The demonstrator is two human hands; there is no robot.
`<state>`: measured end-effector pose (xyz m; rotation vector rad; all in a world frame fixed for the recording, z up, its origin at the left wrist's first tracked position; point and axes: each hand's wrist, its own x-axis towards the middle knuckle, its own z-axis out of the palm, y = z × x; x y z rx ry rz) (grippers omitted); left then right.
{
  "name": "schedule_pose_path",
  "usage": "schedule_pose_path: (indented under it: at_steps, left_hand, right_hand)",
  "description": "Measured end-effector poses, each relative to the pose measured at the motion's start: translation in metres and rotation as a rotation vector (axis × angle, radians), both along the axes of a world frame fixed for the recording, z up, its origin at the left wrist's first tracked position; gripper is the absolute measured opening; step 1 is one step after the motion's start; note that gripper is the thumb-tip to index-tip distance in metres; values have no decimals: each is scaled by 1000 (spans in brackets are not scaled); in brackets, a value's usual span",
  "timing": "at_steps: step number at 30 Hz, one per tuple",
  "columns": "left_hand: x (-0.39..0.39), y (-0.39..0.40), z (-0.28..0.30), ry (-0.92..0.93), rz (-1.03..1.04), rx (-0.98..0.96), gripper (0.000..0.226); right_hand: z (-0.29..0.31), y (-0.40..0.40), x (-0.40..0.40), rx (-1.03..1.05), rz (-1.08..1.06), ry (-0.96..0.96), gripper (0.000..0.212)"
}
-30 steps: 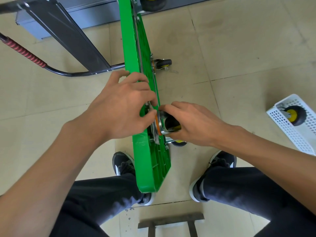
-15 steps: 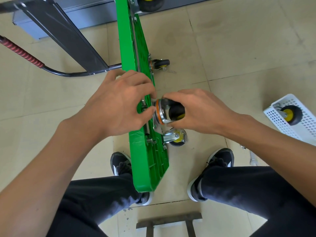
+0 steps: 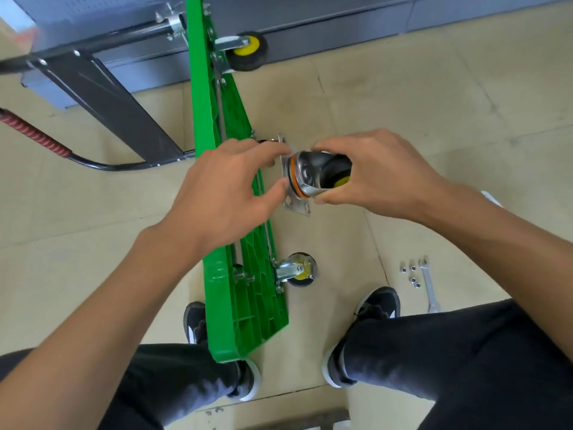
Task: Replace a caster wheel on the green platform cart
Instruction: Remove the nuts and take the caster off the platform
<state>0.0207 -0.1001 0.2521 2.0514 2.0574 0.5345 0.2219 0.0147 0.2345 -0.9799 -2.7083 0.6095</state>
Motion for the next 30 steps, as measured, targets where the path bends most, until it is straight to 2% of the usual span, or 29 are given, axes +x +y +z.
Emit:
schedule_pose_path:
  at_steps: [5,9,17,22,26,30]
  left_hand:
    - [42,29,-2,-366,83,7,40]
    - [82,53,-20,-536,101,14,40]
    - [153,99,-90,-830,233,-93,36]
    - [188,124,-139,-1120,439,-130,28]
    - [201,149,-187,-1202,533,-194,21]
    - [206,172,-233,-1129,475,-281,30]
  right_hand:
    - [17,20,36,42,-63,-64,48]
    - [14,36,72,31,-130,-133,42]
    - [-28,59,135,-20,-225,-309,35]
    - [-70,79,157,-39,-346,-338,31]
    - [-113,93,161,-58,-446,-347,34]
    - [-162,103,162,-90,-545,-343,32]
